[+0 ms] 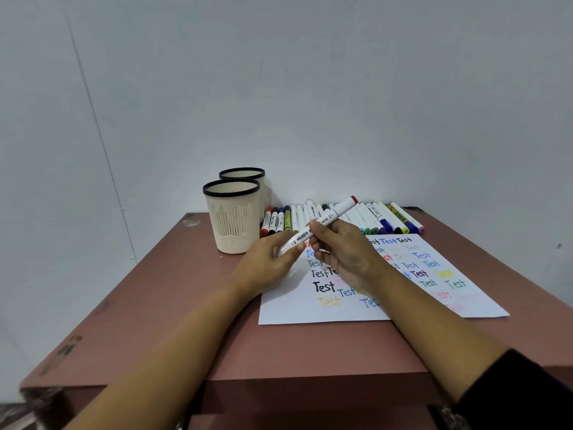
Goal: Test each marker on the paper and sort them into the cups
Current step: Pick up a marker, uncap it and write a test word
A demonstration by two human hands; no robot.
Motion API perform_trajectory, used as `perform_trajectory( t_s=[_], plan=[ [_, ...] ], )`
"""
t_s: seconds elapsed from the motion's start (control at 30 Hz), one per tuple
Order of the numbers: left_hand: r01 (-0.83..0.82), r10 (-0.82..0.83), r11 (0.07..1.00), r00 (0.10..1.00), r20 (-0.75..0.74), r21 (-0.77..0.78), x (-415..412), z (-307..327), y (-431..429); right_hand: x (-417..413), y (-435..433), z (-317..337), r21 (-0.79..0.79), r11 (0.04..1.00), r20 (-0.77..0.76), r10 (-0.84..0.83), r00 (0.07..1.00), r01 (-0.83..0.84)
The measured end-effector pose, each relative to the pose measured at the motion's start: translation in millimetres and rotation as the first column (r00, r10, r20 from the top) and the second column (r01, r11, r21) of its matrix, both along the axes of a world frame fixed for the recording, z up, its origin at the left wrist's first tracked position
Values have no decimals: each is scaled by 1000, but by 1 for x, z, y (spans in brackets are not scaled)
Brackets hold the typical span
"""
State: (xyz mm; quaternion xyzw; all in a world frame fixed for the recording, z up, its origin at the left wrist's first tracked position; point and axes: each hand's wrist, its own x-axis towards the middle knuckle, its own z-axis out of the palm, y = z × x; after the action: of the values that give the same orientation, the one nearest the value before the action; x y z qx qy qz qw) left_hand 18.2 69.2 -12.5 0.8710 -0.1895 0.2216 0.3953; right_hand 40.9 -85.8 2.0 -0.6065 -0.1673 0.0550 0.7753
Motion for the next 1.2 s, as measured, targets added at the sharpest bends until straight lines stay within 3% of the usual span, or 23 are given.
perform_trajectory(
  t_s=[0.27, 0.4, 0.6, 0.67, 0.8, 1.0, 1.2],
  plan=[
    [25, -29, 994, 999, -39, -103, 2, -2, 2, -1, -1, 4, -14, 1000, 71, 26, 997, -25],
    [-37, 31, 994, 998, -55, -100, 1, -1, 3, -2, -1, 6, -34, 999, 108, -12, 994, 16],
    [-277, 281, 958, 959, -34, 77, 3, -2, 12, 0, -8, 12, 273, 953, -133, -101, 986, 134],
    [-334, 342, 936, 937, -67, 108, 5, -5, 18, 1, -8, 11, 289, 948, -165, -86, 982, 132],
    [-320, 348, 928, 928, -134, 193, 4, -8, 22, 5, -2, 6, 144, 985, -139, -75, 988, 95],
    [-343, 340, 939, 908, -246, 33, 7, -7, 26, 16, 11, 15, -172, 975, -17, -143, 990, 138],
    [-370, 322, 922, 895, -309, -111, 11, -9, 30, 25, 37, 5, -179, 949, -11, -266, 964, 259]
  ],
)
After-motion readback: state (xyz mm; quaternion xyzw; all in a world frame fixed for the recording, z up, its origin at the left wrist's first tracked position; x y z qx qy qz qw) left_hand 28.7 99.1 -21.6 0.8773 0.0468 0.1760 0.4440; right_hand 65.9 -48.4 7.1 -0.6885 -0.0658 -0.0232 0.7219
